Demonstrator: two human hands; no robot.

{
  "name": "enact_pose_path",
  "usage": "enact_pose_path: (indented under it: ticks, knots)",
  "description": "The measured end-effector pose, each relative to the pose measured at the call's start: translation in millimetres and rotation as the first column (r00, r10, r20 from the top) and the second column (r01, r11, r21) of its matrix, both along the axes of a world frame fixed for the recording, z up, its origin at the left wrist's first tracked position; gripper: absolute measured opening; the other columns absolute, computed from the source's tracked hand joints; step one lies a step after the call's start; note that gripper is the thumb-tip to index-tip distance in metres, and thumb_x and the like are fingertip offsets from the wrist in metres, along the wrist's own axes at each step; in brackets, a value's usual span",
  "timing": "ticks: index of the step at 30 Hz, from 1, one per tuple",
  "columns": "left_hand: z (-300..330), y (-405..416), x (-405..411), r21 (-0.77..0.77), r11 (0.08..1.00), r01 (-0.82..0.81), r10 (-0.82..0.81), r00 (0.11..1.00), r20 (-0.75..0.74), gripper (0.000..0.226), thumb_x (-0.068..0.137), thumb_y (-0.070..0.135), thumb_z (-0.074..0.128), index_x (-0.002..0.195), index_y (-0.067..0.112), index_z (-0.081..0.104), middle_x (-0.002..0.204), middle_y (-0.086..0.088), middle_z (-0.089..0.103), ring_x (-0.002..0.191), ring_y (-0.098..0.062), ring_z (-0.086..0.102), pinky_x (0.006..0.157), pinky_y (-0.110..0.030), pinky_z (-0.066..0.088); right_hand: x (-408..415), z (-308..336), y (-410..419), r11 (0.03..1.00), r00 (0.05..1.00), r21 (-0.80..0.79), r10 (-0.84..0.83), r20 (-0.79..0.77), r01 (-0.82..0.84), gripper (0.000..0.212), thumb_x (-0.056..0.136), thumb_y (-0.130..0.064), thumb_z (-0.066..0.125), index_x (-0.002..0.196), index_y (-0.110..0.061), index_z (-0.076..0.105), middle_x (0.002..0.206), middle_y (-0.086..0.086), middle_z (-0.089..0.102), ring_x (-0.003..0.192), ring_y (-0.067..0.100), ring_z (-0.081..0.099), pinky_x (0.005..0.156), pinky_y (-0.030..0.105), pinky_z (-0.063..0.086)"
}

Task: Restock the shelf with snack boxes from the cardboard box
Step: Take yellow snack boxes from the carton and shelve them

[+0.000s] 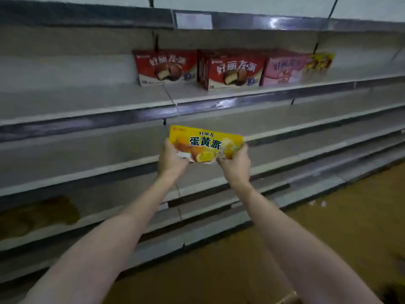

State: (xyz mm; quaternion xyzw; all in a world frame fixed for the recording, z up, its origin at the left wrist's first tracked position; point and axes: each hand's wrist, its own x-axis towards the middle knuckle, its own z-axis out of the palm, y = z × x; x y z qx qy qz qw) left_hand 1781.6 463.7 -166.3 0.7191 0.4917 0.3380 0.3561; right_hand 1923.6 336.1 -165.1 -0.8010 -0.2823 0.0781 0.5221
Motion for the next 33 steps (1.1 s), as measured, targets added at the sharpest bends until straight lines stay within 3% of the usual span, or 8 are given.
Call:
enact_pose_path:
  ticks: [4,7,9,14,20,25,30,33]
  knots:
    - [16.4,10.4,-14.8,0.023,0.997,-0.074,0.072,0.995,0.062,0.062,0.066,0.018,0.084,0.115,0.027,0.047,0.107,0.005,0.063,0.092,-0.018,0.064,0.077,-0.036,0.055,6.7,16.8,27.1,0.997,0.995,-0.001,0.071,0.067,-0.071,0.057,0.083,-0.025,0.079,0.127,-0.007,0.048,0.115,0.004,0.060,0.107,0.020,0.057,0.086,0.025,0.042]
    - [18.9,5.4,-23.7,0.030,0.993,-0.118,0.113,0.985,0.133,0.059,0.070,0.008,0.079,0.119,0.020,0.048,0.109,0.000,0.064,0.097,-0.021,0.063,0.082,-0.036,0.054,4.3,25.8,41.5,0.988,0.982,0.017,0.152,0.109,-0.155,0.069,0.080,-0.028,0.079,0.136,-0.007,0.044,0.127,0.012,0.056,0.119,0.029,0.053,0.102,0.042,0.046]
    - [20.3,-1.9,-26.1,0.051,0.980,-0.192,0.186,0.977,0.107,0.057,0.073,0.009,0.075,0.121,0.019,0.046,0.109,-0.004,0.064,0.097,-0.027,0.063,0.082,-0.041,0.054,3.8,30.8,43.8,0.978,0.973,0.044,0.199,0.120,-0.206,0.077,0.079,-0.021,0.080,0.142,-0.008,0.039,0.132,0.012,0.052,0.125,0.029,0.050,0.109,0.040,0.041]
    - [35.5,-25.5,-16.2,0.114,0.914,-0.388,0.377,0.920,0.106,0.048,0.080,0.021,0.071,0.124,0.022,0.053,0.103,-0.005,0.070,0.095,-0.033,0.064,0.079,-0.041,0.053,16.2,37.0,34.8,0.947,0.938,0.114,0.274,0.213,-0.302,0.067,0.082,-0.017,0.075,0.139,-0.009,0.042,0.127,0.012,0.052,0.118,0.025,0.050,0.095,0.023,0.034]
    - [54.5,-45.2,-11.7,0.235,0.847,-0.477,0.415,0.870,0.266,0.038,0.080,0.018,0.071,0.116,0.021,0.059,0.103,-0.002,0.070,0.093,-0.027,0.064,0.079,-0.041,0.052,22.4,45.5,29.9,0.924,0.946,0.210,0.299,0.129,-0.321,0.085,0.067,-0.022,0.083,0.140,-0.013,0.040,0.129,0.004,0.053,0.120,0.020,0.053,0.106,0.036,0.043]
    - [70.6,-53.9,6.1,0.284,0.818,-0.500,0.433,0.860,0.269,0.034,0.083,0.014,0.067,0.117,0.018,0.059,0.106,0.001,0.069,0.096,-0.018,0.061,0.074,-0.026,0.041,40.2,60.7,22.6,0.903,0.930,0.228,0.347,0.117,-0.365,0.091,0.070,-0.021,0.085,0.146,-0.014,0.035,0.133,0.002,0.051,0.123,0.014,0.049,0.099,0.021,0.036]
    - [78.0,-63.8,24.9,0.266,0.829,-0.492,0.421,0.862,0.283,0.037,0.085,0.016,0.068,0.120,0.018,0.057,0.109,0.003,0.068,0.098,-0.016,0.061,0.078,-0.028,0.044,61.0,68.3,16.9,0.899,0.923,0.208,0.369,0.110,-0.385,0.096,0.070,-0.029,0.086,0.147,-0.019,0.031,0.138,0.000,0.052,0.125,0.017,0.053,0.105,0.040,0.047]
    - [82.8,-71.6,33.5,0.263,0.829,-0.493,0.425,0.862,0.276,0.036,0.087,0.015,0.068,0.122,0.017,0.056,0.108,0.007,0.064,0.095,-0.011,0.057,0.077,-0.026,0.042,69.9,71.8,15.1,0.893,0.921,0.226,0.378,0.098,-0.390,0.095,0.069,-0.026,0.085,0.147,-0.022,0.030,0.136,0.000,0.054,0.122,0.016,0.055,0.104,0.042,0.048]
